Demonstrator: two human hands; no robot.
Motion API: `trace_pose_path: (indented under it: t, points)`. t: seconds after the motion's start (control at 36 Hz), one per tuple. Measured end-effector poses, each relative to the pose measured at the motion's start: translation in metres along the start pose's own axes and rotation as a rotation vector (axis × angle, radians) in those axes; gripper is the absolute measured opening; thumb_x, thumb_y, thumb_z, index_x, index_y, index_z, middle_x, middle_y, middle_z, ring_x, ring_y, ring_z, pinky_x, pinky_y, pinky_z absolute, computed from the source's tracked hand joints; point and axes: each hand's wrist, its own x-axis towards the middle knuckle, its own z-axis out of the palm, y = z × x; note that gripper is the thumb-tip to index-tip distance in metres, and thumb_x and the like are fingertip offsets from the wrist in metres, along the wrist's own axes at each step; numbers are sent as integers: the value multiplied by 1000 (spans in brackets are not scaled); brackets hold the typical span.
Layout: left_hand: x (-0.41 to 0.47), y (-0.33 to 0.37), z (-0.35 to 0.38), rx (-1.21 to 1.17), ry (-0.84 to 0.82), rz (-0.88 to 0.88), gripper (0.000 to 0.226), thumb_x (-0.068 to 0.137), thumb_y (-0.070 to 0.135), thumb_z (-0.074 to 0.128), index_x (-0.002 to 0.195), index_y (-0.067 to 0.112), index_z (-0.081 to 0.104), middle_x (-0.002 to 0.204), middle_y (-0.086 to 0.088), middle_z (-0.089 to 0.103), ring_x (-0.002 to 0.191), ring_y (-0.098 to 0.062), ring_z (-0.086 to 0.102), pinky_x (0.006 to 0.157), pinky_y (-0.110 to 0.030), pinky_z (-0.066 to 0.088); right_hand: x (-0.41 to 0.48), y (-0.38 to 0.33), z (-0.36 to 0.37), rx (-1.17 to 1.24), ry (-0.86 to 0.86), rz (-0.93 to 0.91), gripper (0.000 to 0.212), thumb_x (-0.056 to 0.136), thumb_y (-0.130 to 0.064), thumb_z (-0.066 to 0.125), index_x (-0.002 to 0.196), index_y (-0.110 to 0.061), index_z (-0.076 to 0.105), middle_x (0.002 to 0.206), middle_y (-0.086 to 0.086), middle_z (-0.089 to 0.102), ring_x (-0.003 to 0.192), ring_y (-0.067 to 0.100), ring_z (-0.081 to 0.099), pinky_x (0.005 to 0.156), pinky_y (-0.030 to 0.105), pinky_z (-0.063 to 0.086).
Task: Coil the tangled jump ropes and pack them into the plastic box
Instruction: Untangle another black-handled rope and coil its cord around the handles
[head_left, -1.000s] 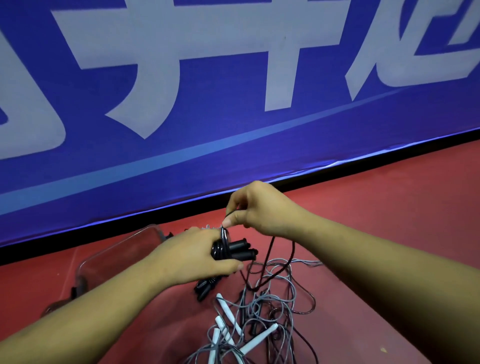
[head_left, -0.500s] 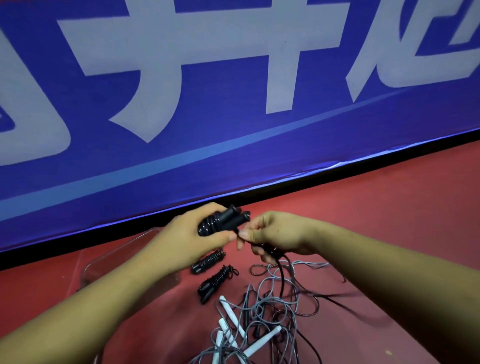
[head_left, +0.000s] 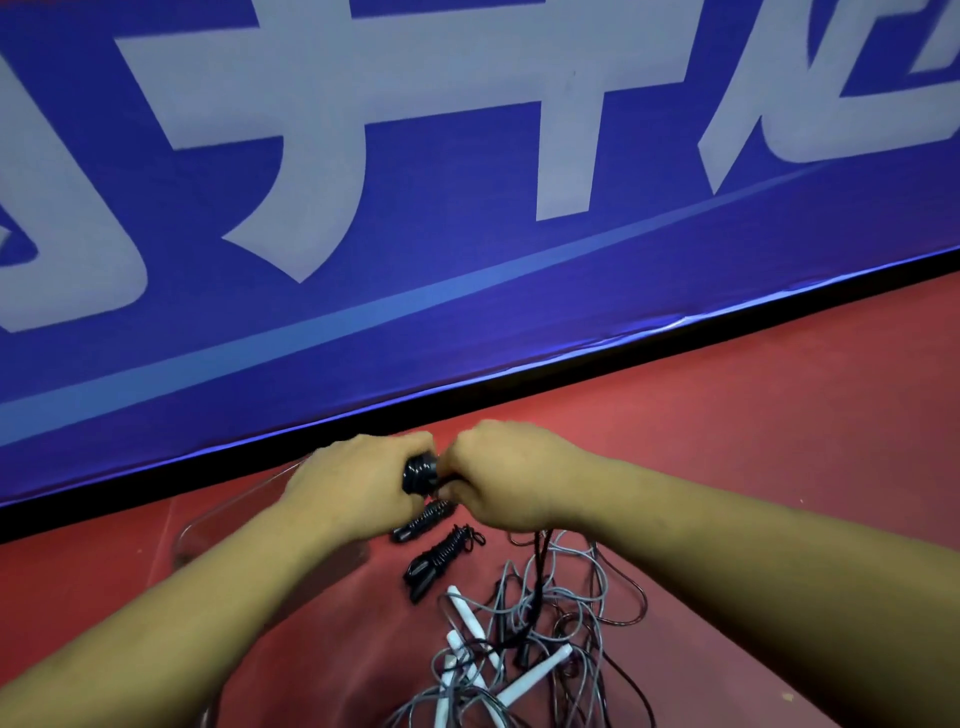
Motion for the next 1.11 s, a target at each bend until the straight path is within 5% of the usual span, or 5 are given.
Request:
trace_pose_path:
  t: [0.19, 0.36, 0.56, 0.72, 1.11]
  points:
    - [-7, 15, 4, -296, -140, 123, 66, 52, 93, 57, 99, 46, 58, 79, 17, 67, 80, -5, 63, 76, -38, 54, 0, 21, -13, 185, 200, 53, 35, 70, -39, 82, 88, -22, 58, 70, -5, 60, 74, 18, 55, 60, 33, 42]
    - [-13, 27, -1, -696, -89, 211, 17, 79, 50, 76, 90, 42, 66, 62, 14, 60, 54, -2, 51, 57, -24, 41, -4, 46, -12, 775, 124, 102, 17, 77, -17, 81, 78, -10, 66, 65, 9, 59, 47, 14, 43, 47, 25, 36]
    - [-15, 32, -6, -1088, 58, 81, 46, 73, 48, 81, 109, 38, 54, 64, -5, 68, 50, -20, 54, 53, -35, 43, -11, 59, 10, 1095, -93, 200, 35, 100, -12, 50, 69, -20, 64, 57, 3, 50, 41, 12, 41, 48, 24, 34]
    - [-9, 13, -17, -1073, 198, -96, 19, 84, 35, 75, 100, 30, 66, 64, -2, 64, 50, -16, 54, 46, -21, 42, -9, 49, 12, 1035, -197, 329, 25, 105, -31, 43, 113, -14, 59, 60, 1, 45, 46, 15, 48, 53, 26, 47]
    - [13, -46, -1, -747, 308, -337, 30, 78, 39, 81, 95, 31, 56, 76, -4, 63, 60, -23, 54, 51, -29, 36, -2, 7, 5, 770, -263, 351, 37, 106, -31, 39, 107, -3, 63, 65, 7, 40, 50, 19, 35, 44, 26, 34]
